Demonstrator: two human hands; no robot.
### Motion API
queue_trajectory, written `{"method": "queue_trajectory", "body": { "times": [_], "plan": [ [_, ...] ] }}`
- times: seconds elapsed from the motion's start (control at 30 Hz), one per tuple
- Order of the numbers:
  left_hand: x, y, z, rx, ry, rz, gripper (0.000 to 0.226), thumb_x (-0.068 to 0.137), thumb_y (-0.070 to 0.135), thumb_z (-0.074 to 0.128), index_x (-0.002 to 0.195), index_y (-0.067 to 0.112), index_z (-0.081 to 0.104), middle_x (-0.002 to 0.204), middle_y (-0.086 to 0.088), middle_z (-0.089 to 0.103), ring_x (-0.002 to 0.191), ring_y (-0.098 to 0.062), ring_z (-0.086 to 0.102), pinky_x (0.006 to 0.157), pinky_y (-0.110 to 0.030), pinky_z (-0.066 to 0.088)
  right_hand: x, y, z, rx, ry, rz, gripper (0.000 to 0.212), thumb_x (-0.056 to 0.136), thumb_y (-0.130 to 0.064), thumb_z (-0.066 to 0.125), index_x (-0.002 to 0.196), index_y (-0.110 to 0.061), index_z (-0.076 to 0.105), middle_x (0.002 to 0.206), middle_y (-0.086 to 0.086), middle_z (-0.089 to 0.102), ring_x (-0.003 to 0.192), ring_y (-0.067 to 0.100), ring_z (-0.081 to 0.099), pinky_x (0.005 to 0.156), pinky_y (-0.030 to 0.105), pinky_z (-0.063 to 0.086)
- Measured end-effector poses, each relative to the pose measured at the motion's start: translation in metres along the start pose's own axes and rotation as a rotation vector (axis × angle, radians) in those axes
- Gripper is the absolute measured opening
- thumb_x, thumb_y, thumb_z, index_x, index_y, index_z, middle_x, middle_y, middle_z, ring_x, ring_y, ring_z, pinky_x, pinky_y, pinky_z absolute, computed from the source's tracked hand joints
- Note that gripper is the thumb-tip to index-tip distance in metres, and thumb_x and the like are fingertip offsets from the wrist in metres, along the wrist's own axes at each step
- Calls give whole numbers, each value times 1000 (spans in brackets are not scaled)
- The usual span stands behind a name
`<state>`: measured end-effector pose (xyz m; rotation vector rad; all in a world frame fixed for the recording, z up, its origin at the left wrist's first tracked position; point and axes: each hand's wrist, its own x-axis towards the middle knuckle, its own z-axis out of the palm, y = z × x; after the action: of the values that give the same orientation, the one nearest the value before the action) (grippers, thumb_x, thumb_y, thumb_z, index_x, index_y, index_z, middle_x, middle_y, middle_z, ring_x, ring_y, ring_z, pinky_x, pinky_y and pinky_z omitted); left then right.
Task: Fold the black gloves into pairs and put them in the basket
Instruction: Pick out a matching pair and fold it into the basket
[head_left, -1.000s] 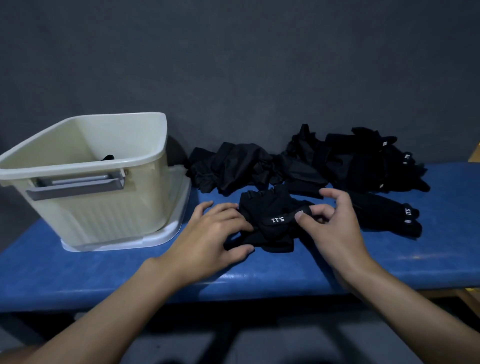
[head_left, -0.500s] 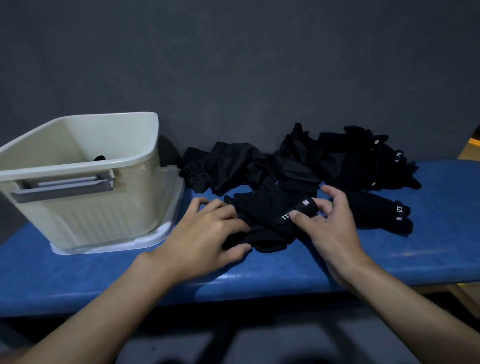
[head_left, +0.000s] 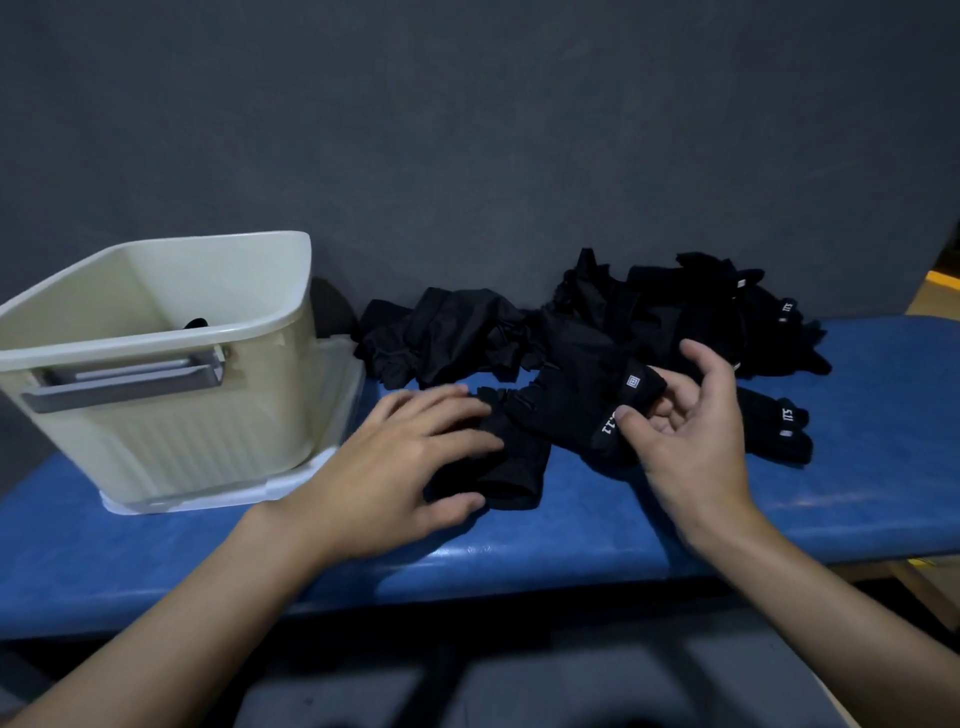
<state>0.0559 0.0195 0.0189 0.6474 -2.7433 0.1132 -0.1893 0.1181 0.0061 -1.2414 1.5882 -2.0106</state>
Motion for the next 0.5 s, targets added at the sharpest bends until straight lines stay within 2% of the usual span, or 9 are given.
{"method": "queue_trajectory", "body": {
  "times": [0.07, 0.13, 0.5],
  "plan": [
    [0, 4, 4, -26, -131, -28, 57, 91, 63, 37, 142, 43, 48, 152, 13, 44, 143, -7, 35, 119, -37, 23, 1, 1, -1, 18, 12, 27, 76, 83, 10, 67, 143, -20, 31, 111, -3, 65, 87, 2, 65, 80, 18, 54],
    [-3, 8, 9, 1, -209, -68, 63, 90, 67, 24, 148, 47, 37, 156, 13, 39, 145, -8, 33, 118, -33, 21, 4, 1, -4, 32, 35, 29, 77, 83, 11, 67, 144, -17, 29, 111, -2, 65, 87, 2, 65, 78, 17, 53],
    [-22, 3, -14, 120, -244, -125, 71, 87, 74, 6, 147, 51, 36, 153, 14, 42, 138, -8, 42, 108, -35, 26, 1, 2, -2, 28, 11, -10, 78, 84, 9, 66, 146, -21, 29, 113, -4, 64, 91, 7, 60, 79, 15, 52]
  ]
}}
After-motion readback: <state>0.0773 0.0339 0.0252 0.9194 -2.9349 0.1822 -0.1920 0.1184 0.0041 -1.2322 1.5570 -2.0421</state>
